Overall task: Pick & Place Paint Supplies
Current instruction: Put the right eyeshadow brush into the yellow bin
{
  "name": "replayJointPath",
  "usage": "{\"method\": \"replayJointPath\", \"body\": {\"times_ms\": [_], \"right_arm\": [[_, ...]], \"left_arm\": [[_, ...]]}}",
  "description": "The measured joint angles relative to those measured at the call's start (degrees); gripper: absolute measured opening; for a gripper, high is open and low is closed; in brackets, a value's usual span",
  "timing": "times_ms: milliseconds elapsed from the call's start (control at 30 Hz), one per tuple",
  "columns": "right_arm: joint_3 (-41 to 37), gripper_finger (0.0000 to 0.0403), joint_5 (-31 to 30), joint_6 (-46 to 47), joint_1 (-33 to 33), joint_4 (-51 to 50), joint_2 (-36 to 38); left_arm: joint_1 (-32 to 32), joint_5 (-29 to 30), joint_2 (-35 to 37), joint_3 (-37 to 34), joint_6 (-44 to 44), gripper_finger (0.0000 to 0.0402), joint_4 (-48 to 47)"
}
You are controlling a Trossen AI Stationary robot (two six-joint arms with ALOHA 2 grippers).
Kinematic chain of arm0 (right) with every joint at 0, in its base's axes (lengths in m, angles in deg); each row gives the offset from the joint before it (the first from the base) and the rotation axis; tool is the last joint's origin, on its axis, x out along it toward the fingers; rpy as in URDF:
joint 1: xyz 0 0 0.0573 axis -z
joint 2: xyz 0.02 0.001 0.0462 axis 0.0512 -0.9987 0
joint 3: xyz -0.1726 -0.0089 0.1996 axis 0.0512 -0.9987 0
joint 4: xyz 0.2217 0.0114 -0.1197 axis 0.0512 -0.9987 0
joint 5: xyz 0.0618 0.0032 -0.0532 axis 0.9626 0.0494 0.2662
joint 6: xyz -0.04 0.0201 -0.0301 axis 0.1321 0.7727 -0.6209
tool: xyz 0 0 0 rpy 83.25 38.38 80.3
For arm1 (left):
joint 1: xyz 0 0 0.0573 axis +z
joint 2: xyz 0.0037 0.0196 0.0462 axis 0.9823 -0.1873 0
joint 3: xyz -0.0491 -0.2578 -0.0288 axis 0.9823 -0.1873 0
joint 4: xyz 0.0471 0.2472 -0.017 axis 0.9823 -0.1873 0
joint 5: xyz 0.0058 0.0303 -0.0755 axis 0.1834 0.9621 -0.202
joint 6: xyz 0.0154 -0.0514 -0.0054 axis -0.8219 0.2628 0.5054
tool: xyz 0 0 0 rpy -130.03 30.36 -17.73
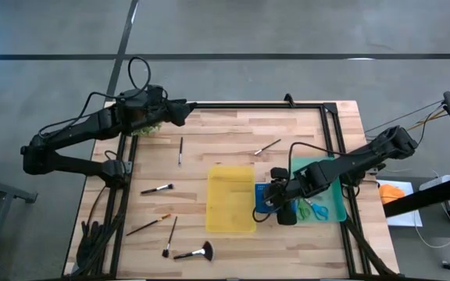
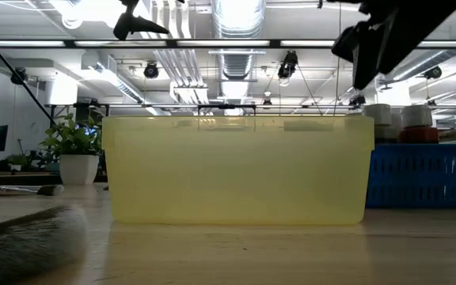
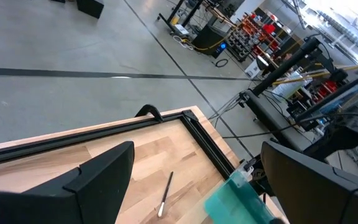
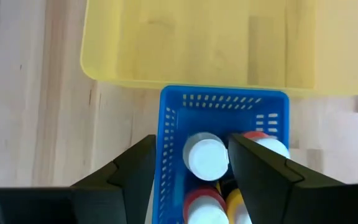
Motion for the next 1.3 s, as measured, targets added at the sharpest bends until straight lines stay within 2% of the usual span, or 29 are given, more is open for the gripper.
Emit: {"method": "replayJointPath", "body": {"times_ms": [200,400,500,633,700,967,1167,1300], "right_arm": [[5.88,0.0202,-1.09,-0.06,-0.04,-8.43,0.73],[7.92,0.0202,-12.58,-0.87,0.48,-14.51,4.81],[7.87,0.0202,-15.29,-3.97,2.99,-14.49,7.51],[7.75,0.0202,-15.26,-11.37,9.93,-14.50,8.87],[8.07,0.0202,-13.79,-17.19,13.98,-14.21,8.42],[7.74,0.0202,-0.23,-35.97,29.13,-6.89,1.99],[5.52,0.0202,5.73,-47.03,34.59,-2.14,-5.38],[3.67,0.0202,6.26,-51.15,35.97,0.71,-10.11]], "left_arm": [[0.00,-2.94,0.00,-0.04,-2.58,0.0362,-0.26],[0.00,-3.29,-0.09,-0.05,-2.91,0.0362,-0.39],[0.00,-3.31,-0.11,-0.09,-3.11,0.0362,-0.43],[0.00,-3.31,-0.47,-0.10,-4.33,0.0361,-0.67],[0.00,-3.32,-0.68,-0.09,-4.36,0.0361,-0.69],[0.00,-3.27,-1.21,-0.09,-5.30,0.0361,-1.72],[0.00,-1.29,-1.55,-0.09,-6.06,0.0361,-1.66],[0.00,-0.73,-1.55,-0.13,-6.07,0.0361,-1.67]]}}
